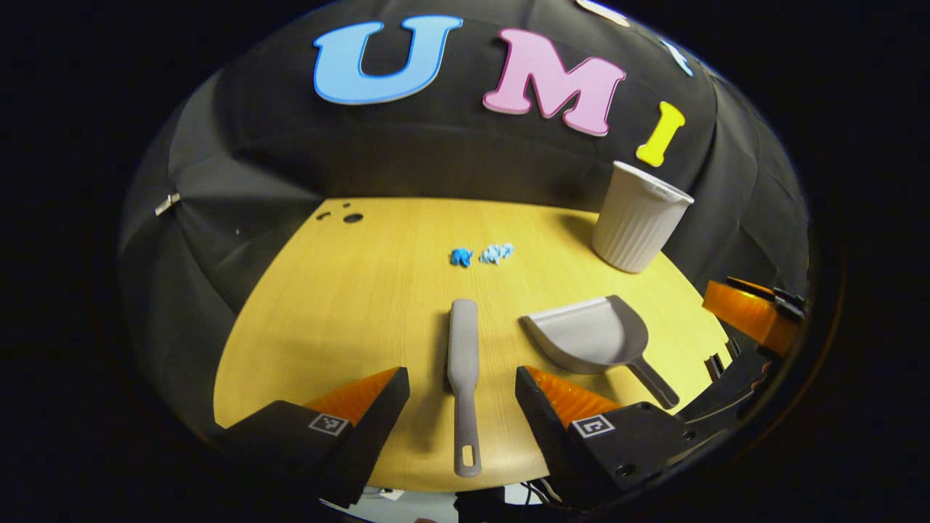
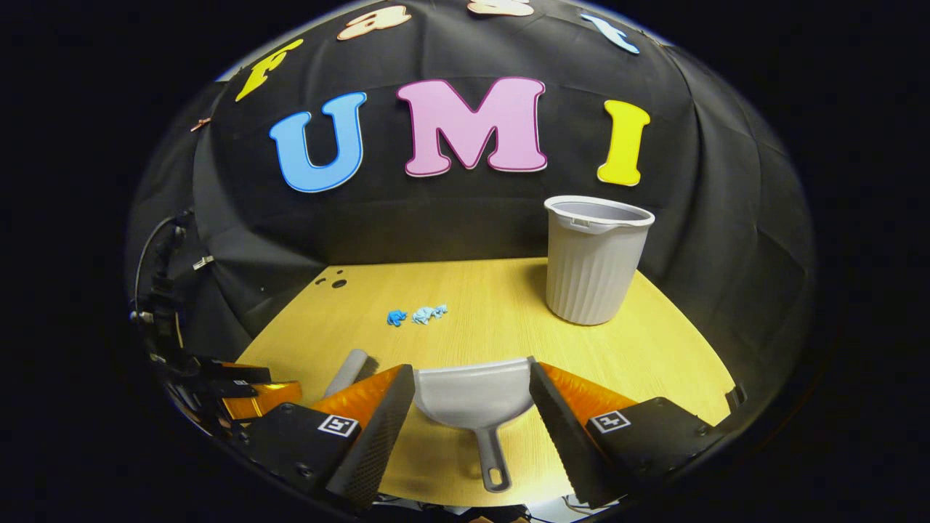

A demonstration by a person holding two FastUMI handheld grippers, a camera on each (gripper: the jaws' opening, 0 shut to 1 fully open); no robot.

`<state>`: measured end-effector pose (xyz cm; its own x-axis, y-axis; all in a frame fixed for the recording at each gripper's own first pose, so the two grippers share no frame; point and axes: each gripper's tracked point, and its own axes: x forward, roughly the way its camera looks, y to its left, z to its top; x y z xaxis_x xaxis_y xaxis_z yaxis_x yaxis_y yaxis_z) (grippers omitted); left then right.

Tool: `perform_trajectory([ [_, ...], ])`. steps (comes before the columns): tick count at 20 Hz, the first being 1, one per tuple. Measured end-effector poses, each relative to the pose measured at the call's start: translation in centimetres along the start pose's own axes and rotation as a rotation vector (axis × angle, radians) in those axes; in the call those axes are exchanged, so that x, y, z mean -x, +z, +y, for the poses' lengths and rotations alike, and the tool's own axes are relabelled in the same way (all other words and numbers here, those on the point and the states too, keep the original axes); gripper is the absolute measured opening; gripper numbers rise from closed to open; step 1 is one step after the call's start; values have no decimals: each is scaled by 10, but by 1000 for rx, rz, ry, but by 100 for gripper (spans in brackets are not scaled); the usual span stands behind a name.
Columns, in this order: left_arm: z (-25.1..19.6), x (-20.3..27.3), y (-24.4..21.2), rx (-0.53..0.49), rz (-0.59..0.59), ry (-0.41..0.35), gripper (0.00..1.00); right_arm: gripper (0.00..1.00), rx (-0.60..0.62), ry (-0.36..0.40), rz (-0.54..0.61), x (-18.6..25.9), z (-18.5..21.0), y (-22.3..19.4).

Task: Pick up the small broom and dustpan from the desktop, sweep the trash into the dustpan with the broom, and then empty the trash into the garbage bin.

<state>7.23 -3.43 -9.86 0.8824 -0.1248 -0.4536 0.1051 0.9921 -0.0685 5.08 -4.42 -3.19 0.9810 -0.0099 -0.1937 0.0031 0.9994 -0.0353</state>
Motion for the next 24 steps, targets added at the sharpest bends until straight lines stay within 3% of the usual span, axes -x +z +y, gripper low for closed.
perform_trajectory([
  [4, -1, -31, -29, 11, 153, 17, 96, 99, -3, 8, 59, -12, -10, -7],
  [10, 6, -68, -55, -59, 346, 66, 95, 99, 12, 54, 119, -28, -16, -19],
  [11, 5, -75, -57, -65, 374, 67, 90, 99, 13, 57, 128, -27, -18, -22],
  [13, 2, -85, -62, -70, 429, 66, 93, 99, 5, 55, 138, -31, -27, -23],
  [16, 6, -99, -71, -79, 491, 88, 84, 99, -12, 39, 146, -35, -43, -22],
  [19, 10, -103, -69, -90, 518, 100, 82, 99, -32, 36, 180, -37, -52, -31],
  [21, 10, -109, -71, -107, 528, 95, 76, 99, -48, 37, 209, -37, -56, -40],
  [22, 8, -109, -71, -108, 520, 92, 62, 99, -53, 38, 228, -37, -57, -45],
  [24, 7, -111, -70, -108, 506, 94, 47, 99, -61, 39, 268, -37, -58, -55],
])
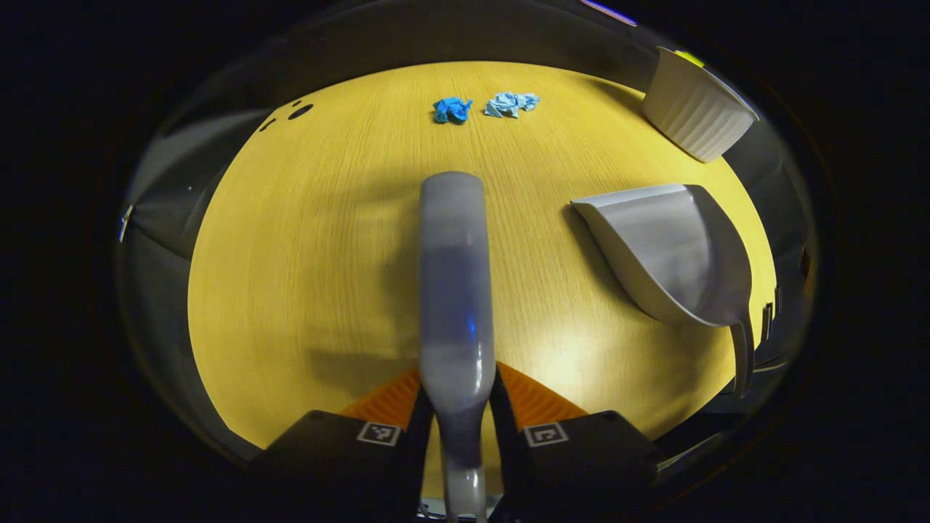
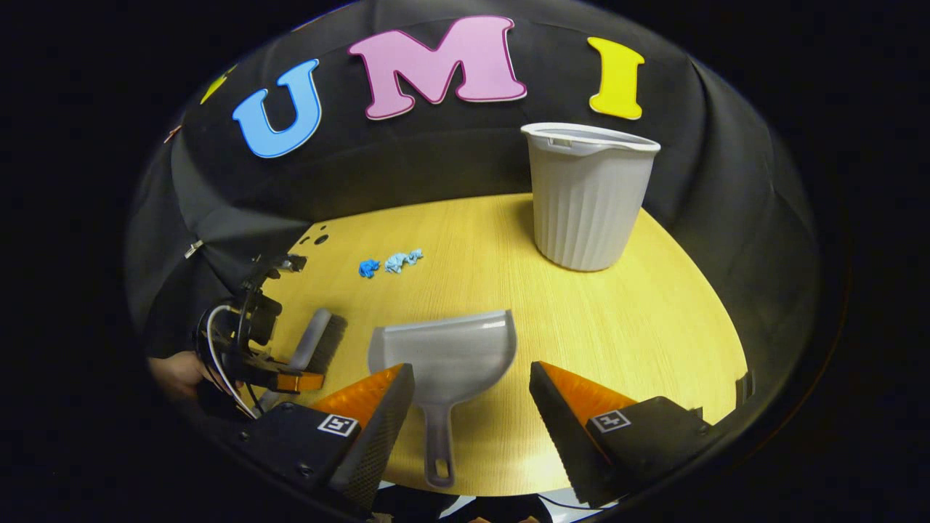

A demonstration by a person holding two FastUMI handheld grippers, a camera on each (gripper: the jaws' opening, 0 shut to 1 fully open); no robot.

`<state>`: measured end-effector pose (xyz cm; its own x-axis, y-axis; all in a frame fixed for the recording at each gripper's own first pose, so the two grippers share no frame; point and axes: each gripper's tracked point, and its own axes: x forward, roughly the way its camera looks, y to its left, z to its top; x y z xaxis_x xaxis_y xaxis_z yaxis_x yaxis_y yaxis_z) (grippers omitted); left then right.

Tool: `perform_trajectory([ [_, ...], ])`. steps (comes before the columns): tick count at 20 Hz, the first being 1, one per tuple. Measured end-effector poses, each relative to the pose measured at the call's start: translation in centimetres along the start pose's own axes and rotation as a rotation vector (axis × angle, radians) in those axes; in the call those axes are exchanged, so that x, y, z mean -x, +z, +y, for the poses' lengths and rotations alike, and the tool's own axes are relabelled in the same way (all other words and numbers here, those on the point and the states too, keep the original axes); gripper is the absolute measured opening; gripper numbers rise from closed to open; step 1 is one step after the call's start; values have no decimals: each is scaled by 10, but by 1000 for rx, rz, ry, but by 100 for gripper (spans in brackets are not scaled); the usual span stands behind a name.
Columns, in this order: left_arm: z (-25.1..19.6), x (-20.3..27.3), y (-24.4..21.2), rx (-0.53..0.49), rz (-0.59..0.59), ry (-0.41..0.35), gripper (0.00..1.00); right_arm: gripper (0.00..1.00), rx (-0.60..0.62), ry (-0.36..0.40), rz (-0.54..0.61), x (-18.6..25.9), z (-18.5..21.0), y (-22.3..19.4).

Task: Pick up the small broom and dustpan from the desktop, sweep the trash into the dustpan with the broom, and then empty the trash into the garbage bin.

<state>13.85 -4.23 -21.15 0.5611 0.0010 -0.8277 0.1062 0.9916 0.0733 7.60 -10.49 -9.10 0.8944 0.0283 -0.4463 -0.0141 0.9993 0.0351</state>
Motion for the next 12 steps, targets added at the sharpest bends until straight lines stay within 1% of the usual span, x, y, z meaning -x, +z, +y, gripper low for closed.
perform_trajectory([
  [1, 0, 2, 1, 1, -11, 0, 39, 99, -7, 3, 20, -1, 0, -6],
  [4, 1, 1, 3, 10, -56, -4, 36, 100, -22, 18, 72, -2, 3, -18],
  [5, 5, 4, 2, 14, -68, 14, 35, 100, -22, 23, 88, -3, 4, -22],
  [7, 9, 12, 10, 10, -135, 24, 32, 99, -19, 40, 127, -5, 9, -31],
  [11, 9, 31, 14, 40, -220, -12, 31, 100, -33, 70, 206, -10, 23, -51],
  [12, 11, 36, 14, 45, -237, -18, 28, 99, -34, 73, 221, -12, 25, -55],
])
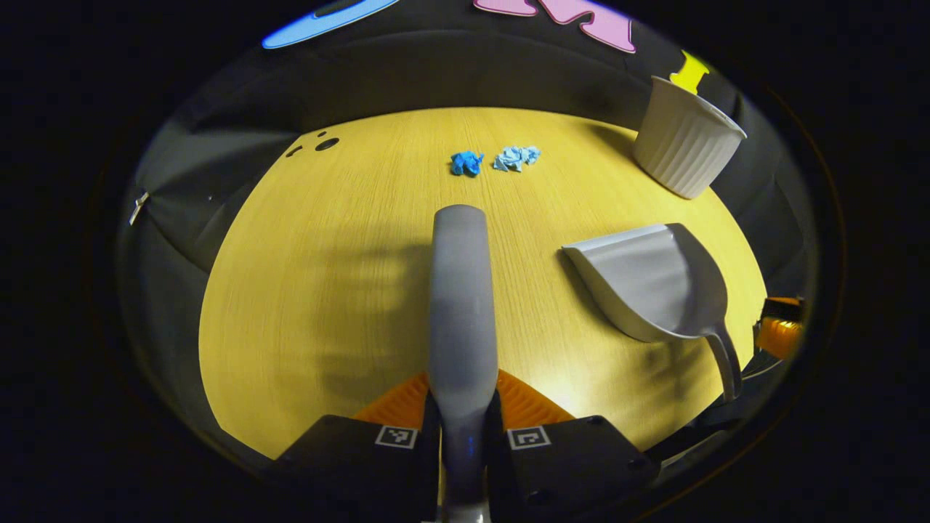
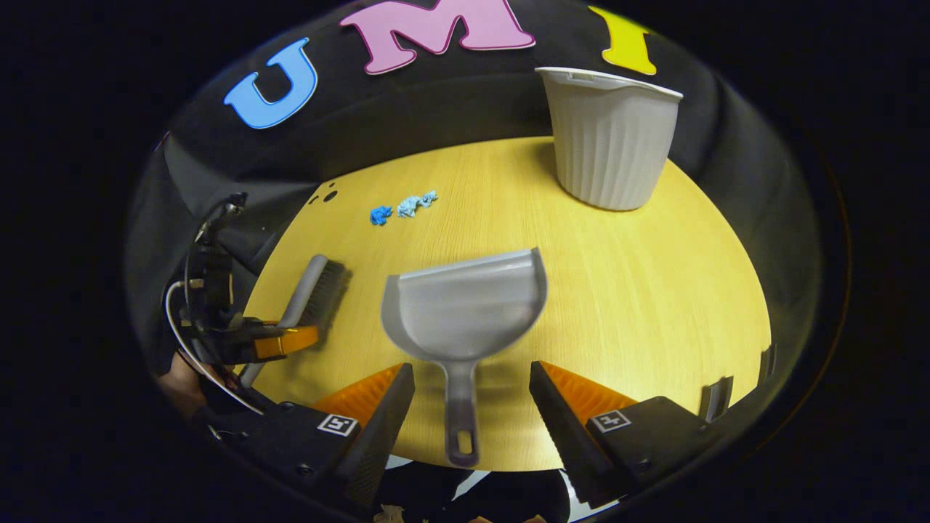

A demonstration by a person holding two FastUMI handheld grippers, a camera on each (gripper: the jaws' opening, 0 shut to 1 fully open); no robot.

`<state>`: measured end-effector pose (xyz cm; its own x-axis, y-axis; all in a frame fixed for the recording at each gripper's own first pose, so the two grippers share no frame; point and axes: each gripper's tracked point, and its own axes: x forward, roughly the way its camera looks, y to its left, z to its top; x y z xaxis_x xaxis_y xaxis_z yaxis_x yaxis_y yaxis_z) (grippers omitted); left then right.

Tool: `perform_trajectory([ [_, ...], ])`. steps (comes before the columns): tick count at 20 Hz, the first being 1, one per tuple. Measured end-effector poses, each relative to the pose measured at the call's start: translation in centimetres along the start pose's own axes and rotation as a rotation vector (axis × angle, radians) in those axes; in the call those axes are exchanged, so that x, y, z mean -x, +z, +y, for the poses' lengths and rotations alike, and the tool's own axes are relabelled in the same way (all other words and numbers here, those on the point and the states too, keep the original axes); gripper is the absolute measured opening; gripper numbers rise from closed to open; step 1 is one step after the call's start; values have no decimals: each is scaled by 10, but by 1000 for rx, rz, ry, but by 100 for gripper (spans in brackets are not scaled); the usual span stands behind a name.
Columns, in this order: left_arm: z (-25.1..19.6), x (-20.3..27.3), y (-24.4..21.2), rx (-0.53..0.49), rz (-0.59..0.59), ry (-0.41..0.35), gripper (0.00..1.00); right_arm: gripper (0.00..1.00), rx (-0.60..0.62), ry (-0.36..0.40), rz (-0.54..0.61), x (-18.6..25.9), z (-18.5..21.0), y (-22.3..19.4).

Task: Pick up the small broom and dustpan from the desktop, sweep the trash into the dustpan with the broom, and then empty the trash into the garbage bin.

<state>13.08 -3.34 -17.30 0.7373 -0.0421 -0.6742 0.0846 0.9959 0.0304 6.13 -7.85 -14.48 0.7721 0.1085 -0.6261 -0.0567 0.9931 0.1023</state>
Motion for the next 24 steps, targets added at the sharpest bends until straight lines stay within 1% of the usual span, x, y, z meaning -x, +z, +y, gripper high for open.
perform_trajectory([
  [2, 2, 11, 1, 4, -39, -10, 34, 99, -2, 6, 22, -4, 7, -6],
  [5, 6, 28, 2, 18, -95, -32, 31, 99, -12, 16, 54, -11, 16, -16],
  [8, 13, 45, -3, 37, -118, -41, 31, 99, -21, 2, 93, -25, 17, -29],
  [10, 18, 57, -7, 54, -126, -45, 31, 99, -33, -15, 117, -35, 15, -37],
  [13, 25, 71, -13, 69, -133, -40, 31, 99, -29, -60, 136, -53, 5, -46],
  [14, 29, 74, -15, 74, -134, -36, 34, 99, -22, -73, 138, -57, 3, -46],
  [15, 31, 78, -18, 77, -132, -33, 30, 100, -13, -84, 142, -62, 1, -48],
  [21, 46, 84, -29, 82, -98, 11, 30, 98, 66, -125, 174, -86, -3, -60],
  [22, 47, 85, -29, 79, -93, 18, 31, 95, 78, -138, 155, -86, -5, -55],
  [23, 49, 86, -26, 74, -95, 25, 31, 92, 71, -132, 156, -89, -4, -55],
  [24, 51, 86, -24, 69, -96, 32, 30, 68, 65, -146, 147, -92, -7, -52],
])
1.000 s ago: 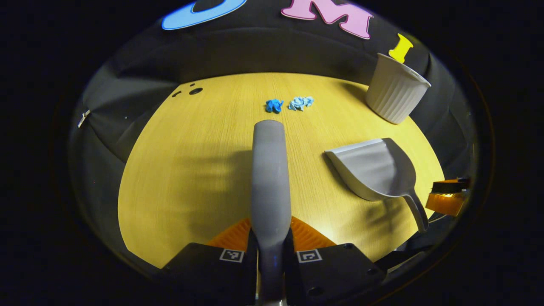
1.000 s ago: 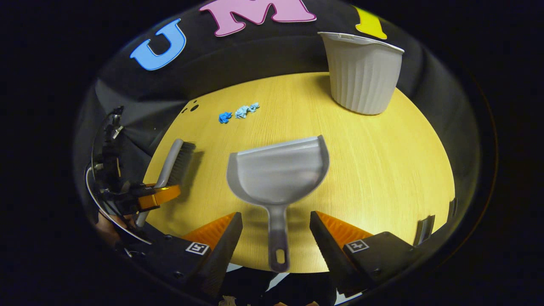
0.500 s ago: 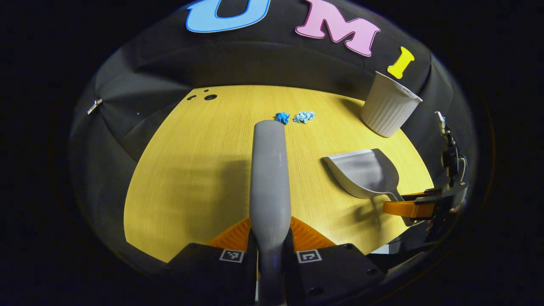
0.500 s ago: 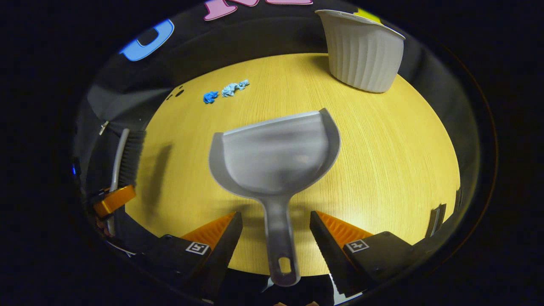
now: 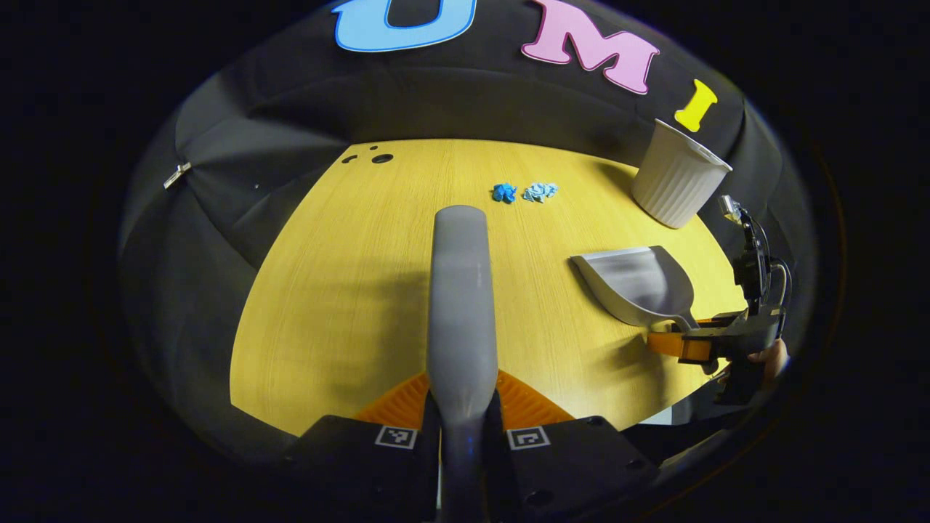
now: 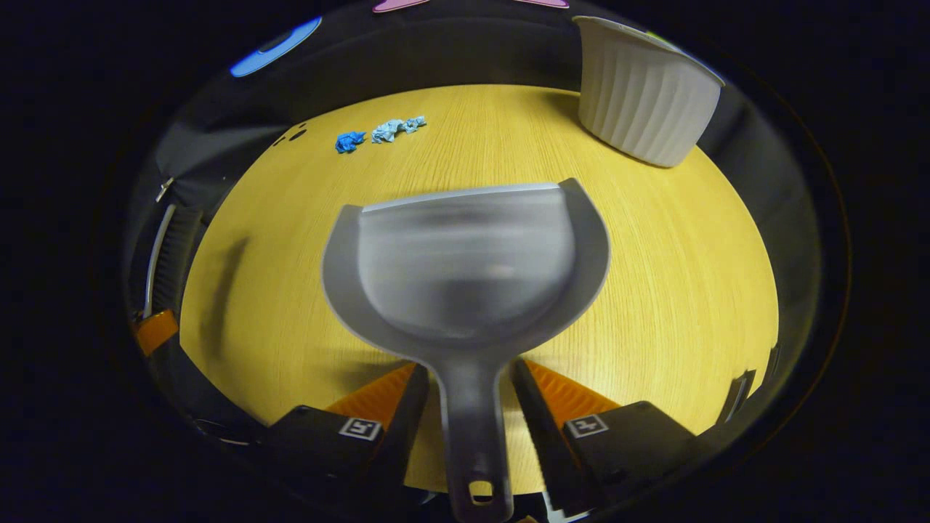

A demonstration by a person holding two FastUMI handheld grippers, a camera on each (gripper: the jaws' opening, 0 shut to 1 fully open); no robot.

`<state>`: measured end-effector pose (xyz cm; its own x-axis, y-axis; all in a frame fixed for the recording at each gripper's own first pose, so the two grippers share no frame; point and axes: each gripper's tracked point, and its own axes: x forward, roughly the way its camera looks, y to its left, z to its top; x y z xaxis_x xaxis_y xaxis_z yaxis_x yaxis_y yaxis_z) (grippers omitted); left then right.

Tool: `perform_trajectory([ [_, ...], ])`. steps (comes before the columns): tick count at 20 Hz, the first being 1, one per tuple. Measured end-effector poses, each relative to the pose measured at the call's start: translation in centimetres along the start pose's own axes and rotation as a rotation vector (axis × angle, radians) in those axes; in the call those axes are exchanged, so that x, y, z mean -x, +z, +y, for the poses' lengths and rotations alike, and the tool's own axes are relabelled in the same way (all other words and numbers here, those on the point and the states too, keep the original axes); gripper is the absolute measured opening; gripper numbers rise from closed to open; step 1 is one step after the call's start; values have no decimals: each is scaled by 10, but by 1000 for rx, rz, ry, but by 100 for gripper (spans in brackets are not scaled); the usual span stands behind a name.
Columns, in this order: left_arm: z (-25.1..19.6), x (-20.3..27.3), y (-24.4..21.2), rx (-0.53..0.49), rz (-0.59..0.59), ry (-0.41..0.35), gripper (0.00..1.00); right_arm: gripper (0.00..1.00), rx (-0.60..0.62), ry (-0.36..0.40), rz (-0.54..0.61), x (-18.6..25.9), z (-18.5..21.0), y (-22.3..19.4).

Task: Pick up the small broom and dustpan from the desktop, sweep the trash into the dustpan with the broom, and then empty the trash into the garbage bin.

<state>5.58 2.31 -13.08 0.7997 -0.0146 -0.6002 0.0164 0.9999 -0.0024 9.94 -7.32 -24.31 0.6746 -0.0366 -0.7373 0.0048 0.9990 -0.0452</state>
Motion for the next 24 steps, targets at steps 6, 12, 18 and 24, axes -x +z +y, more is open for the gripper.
perform_trajectory([
  [6, -7, -11, 17, 19, 4, 4, 30, 41, 59, 38, -22, -2, 1, 6],
  [12, -3, -38, 39, 23, 4, 20, 30, 39, 93, 63, -58, 0, -2, 13],
  [18, 17, -89, 95, -95, -9, 41, 30, 39, 148, 67, -101, 19, -20, 32],
  [24, 21, -160, 150, -212, 16, 72, 30, 39, 205, 82, -113, 30, -28, 45],
])
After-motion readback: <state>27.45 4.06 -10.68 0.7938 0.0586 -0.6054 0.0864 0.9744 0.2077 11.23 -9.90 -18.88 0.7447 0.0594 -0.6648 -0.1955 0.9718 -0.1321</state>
